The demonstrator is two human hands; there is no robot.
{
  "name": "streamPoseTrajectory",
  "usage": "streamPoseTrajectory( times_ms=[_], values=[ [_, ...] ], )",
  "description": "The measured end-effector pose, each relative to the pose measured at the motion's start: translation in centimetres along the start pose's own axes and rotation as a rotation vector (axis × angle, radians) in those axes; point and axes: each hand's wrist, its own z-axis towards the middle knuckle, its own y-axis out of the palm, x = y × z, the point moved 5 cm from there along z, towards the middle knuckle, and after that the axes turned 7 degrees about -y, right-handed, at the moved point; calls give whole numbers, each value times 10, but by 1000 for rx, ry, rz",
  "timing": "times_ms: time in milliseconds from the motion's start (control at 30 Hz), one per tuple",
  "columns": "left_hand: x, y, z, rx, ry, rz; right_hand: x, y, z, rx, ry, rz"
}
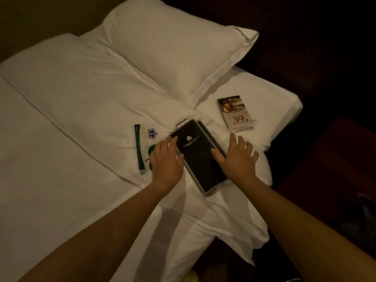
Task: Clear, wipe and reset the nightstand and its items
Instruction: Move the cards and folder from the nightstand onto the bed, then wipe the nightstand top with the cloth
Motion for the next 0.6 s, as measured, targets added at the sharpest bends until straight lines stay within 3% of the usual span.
streamPoseTrajectory(
  times_ms=[233,600],
  values=[
    [104,45,-40,-113,200,26,104,-45,-47,38,77,-40],
    [298,141,-150,-317,500,-46,316,-111,-171,66,348,17]
  ],
)
